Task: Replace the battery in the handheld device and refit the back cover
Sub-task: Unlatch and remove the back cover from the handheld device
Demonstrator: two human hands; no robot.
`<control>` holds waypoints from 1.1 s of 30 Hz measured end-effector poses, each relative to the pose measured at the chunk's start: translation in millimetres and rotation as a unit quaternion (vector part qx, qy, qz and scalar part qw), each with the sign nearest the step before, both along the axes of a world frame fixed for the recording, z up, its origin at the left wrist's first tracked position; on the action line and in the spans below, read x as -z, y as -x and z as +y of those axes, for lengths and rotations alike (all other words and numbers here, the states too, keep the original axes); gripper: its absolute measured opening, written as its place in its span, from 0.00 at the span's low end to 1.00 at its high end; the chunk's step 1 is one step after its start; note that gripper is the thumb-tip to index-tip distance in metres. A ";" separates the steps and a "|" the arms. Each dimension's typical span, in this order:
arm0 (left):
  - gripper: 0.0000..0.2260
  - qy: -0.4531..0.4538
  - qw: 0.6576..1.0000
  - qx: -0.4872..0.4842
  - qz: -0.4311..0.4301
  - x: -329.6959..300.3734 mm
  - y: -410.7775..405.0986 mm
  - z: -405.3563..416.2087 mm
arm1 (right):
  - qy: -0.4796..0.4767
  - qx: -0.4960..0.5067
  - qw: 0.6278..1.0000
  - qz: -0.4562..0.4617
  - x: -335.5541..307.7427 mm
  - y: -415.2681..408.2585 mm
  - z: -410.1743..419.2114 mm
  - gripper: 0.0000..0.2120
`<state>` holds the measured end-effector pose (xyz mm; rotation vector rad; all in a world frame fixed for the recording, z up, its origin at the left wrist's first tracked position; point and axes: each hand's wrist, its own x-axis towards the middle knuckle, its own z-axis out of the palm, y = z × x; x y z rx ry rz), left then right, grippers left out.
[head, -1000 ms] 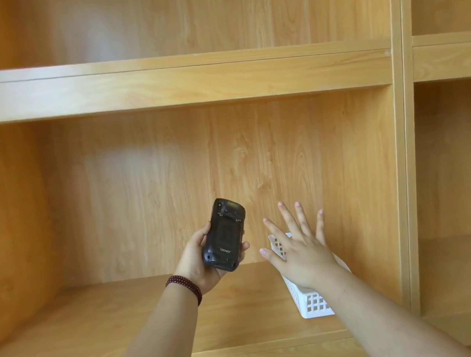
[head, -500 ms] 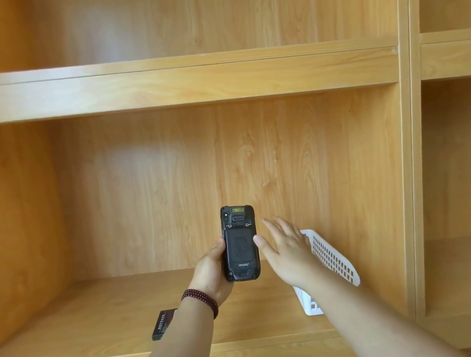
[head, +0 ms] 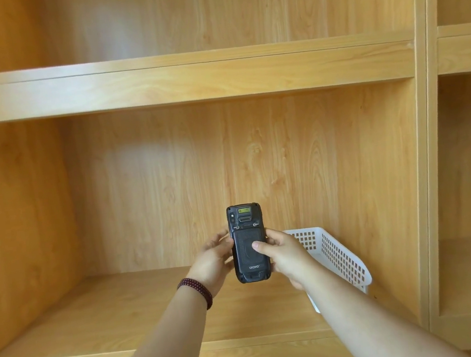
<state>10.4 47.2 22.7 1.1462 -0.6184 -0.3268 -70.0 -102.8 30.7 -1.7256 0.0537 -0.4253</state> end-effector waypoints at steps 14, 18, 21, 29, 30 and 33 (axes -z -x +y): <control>0.22 -0.330 0.870 -0.174 -0.324 -72.6 -6.1 23.7 | -0.083 -0.034 0.996 0.001 4.6 3.5 4.4 0.12; 0.24 -0.376 0.829 -0.184 -0.372 -81.1 -3.9 23.8 | -0.099 -0.025 0.995 -0.007 5.2 2.2 3.3 0.12; 0.25 -0.393 0.804 -0.204 -0.396 -79.8 -3.5 24.1 | -0.090 -0.015 0.996 -0.010 6.4 1.0 1.5 0.14; 0.12 -0.362 0.796 -0.214 -0.435 -73.5 -3.8 25.4 | -0.097 -0.010 0.995 -0.011 6.5 -0.6 -0.1 0.12; 0.09 -0.361 0.796 -0.212 -0.438 -73.4 -3.9 25.8 | -0.099 -0.010 0.995 -0.011 6.3 -0.8 0.2 0.12; 0.06 -0.356 0.783 -0.217 -0.461 -72.7 -6.0 25.8 | -0.099 -0.010 0.995 -0.011 5.9 -1.8 1.2 0.13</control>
